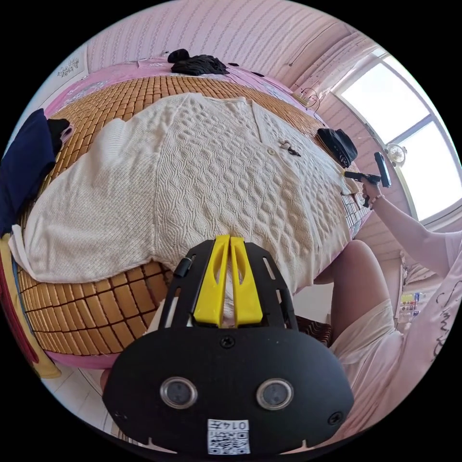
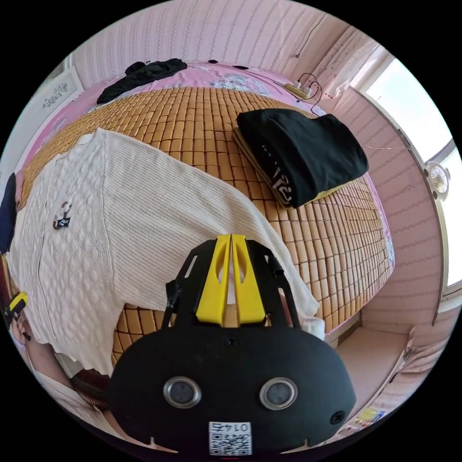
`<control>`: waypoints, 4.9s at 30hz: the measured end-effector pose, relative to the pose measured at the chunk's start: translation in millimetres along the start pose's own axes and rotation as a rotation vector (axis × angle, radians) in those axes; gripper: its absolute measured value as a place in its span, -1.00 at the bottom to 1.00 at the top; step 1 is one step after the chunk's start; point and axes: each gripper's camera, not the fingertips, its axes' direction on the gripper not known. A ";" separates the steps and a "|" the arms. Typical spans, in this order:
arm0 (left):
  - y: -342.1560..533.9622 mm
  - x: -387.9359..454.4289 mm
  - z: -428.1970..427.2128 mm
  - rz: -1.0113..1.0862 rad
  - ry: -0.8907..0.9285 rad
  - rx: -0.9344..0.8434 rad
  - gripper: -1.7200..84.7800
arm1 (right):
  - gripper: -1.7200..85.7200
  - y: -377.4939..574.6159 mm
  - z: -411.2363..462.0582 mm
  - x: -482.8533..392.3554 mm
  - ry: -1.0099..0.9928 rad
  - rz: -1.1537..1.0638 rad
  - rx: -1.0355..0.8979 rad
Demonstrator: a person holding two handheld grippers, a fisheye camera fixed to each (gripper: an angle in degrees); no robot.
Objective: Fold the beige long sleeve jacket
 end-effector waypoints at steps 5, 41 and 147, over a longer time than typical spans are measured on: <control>5.7 4.8 -15.5 0.025 -0.045 0.029 -0.98 | -0.64 37.0 3.4 61.7 -0.006 0.190 -0.051; 69.6 -74.4 -86.3 -0.351 -0.251 0.298 -0.86 | -0.90 101.8 -53.3 -146.9 -0.401 -0.356 0.072; 245.4 -203.5 -123.8 -0.901 -0.567 0.729 -0.79 | -0.80 119.0 -119.5 -661.9 -0.676 -1.064 0.131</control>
